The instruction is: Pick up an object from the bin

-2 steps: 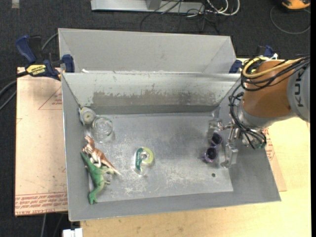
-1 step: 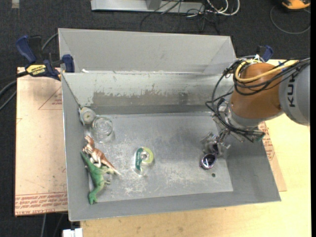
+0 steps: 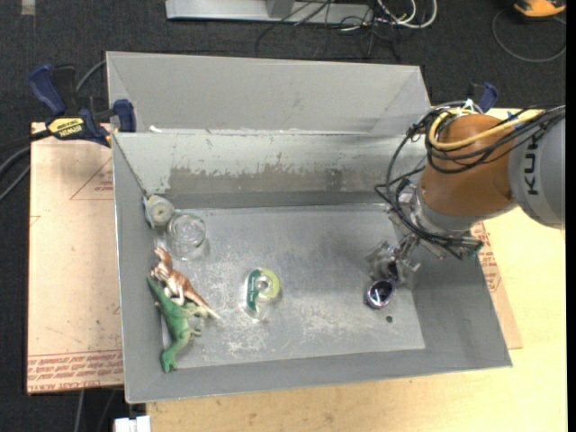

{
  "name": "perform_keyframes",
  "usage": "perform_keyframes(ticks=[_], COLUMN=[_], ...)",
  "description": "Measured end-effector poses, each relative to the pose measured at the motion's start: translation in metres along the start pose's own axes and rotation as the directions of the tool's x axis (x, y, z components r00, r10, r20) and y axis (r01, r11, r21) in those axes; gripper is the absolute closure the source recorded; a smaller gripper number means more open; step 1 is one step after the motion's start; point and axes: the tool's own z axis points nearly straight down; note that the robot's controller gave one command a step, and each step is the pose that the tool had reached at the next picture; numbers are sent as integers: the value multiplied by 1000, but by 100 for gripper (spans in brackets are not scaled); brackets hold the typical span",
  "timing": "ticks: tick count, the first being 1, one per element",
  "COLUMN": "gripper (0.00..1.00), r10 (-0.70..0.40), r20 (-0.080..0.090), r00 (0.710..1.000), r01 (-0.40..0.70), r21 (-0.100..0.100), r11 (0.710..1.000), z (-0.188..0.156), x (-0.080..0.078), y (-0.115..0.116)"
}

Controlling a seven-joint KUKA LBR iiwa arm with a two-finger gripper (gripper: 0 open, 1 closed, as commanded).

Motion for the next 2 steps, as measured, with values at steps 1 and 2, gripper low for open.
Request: perform_keyframes(ticks=[1, 2], gripper=[100, 100], r10=[1, 1], r20=[0, -2], r00=[1000, 1000], r01=[-1, -1], r21=[0, -5], r11=[1000, 1000], z=[-2, -9], x=[0, 0], y=[0, 2])
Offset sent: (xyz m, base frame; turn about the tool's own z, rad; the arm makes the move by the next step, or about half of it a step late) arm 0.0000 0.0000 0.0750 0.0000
